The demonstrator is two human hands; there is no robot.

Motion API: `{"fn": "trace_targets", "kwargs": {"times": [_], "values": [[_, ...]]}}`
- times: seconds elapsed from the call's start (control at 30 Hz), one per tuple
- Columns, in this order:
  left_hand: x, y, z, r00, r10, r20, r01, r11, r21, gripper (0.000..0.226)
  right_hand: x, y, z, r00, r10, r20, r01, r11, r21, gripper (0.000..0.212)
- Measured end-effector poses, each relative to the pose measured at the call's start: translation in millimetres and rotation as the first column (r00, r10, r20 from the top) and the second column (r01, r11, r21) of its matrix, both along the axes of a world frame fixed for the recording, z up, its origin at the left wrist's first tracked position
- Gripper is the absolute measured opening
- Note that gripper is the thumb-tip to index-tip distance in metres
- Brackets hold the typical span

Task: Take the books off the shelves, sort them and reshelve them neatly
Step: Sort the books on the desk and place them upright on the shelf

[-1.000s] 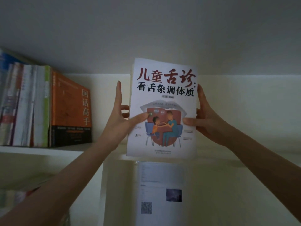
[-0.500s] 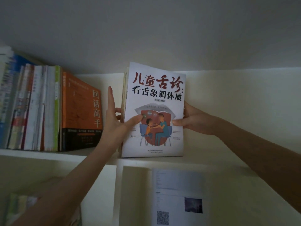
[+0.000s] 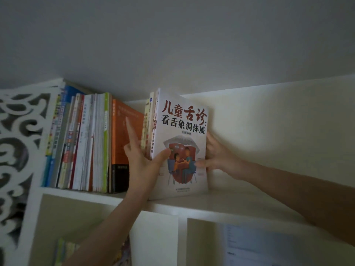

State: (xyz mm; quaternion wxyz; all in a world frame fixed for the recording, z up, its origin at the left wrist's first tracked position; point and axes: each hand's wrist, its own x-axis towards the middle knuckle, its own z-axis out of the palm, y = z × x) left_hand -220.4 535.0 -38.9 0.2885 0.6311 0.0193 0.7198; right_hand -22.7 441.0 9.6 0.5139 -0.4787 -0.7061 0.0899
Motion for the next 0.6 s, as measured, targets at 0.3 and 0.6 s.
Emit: {"fn": "trace_targets", "kwargs": {"times": [0.3, 0.6], "values": [[2.8, 3.7, 2.4, 0.984, 0.176, 0.035, -0.174, 0.983, -0.051, 0.107, -18.6, 28.8, -16.8, 0.948, -0.276, 0.158, 0.271, 0.961, 0.052, 0.131], [2.9, 14.4, 4.5, 0.949, 0.311, 0.046, -0.305, 0.946, -0.113, 0.107, -2.3, 53.4, -31.1, 0.968, -0.116, 0.222, 0.134, 0.989, -0.065, 0.103]]}}
